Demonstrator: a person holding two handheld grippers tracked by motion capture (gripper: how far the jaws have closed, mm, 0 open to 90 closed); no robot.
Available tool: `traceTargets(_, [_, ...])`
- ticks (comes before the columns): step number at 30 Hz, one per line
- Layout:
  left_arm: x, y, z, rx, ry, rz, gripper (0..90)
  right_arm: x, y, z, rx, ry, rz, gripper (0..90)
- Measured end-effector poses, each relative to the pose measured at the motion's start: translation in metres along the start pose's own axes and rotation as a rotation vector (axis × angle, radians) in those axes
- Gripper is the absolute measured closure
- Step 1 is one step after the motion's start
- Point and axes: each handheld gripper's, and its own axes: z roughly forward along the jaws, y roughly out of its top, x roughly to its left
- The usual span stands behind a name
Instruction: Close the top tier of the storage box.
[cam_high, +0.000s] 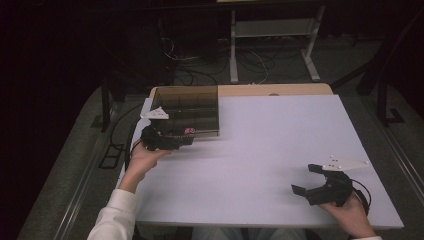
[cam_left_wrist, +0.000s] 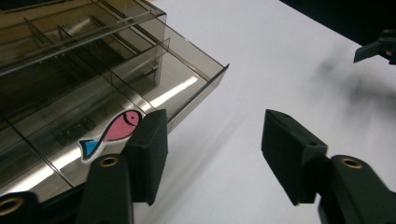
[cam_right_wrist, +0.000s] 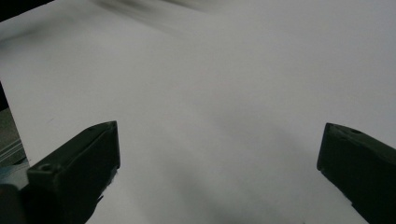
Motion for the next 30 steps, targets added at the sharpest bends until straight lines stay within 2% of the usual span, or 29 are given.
traceTargets(8, [0.003, -0.005, 0.003, 0.03, 0.0, 0.008, 50.9, 0.0, 0.0, 0.0, 0.001, 0.001, 0.001, 0.0])
traceTargets(11, [0.004, -0.007, 0.005, 0.048, 0.006, 0.01, 56.9, 0.0, 0.0, 0.0, 0.001, 0.001, 0.001, 0.0])
traceTargets(20, [0.01, -0.014, 0.011, 0.125, 0.05, 0.011, 78.8, 0.0, 0.0, 0.0, 0.002, 0.001, 0.001, 0.0])
traceTargets(23, [0.013, -0.016, 0.012, 0.148, 0.08, 0.008, 88.5, 0.0, 0.0, 0.001, 0.004, 0.002, -0.001, 0.0])
traceTargets(30, [0.02, -0.021, 0.014, 0.182, 0.101, -0.02, 89.1, 0.0, 0.0, 0.0, 0.004, 0.003, 0.0, 0.0])
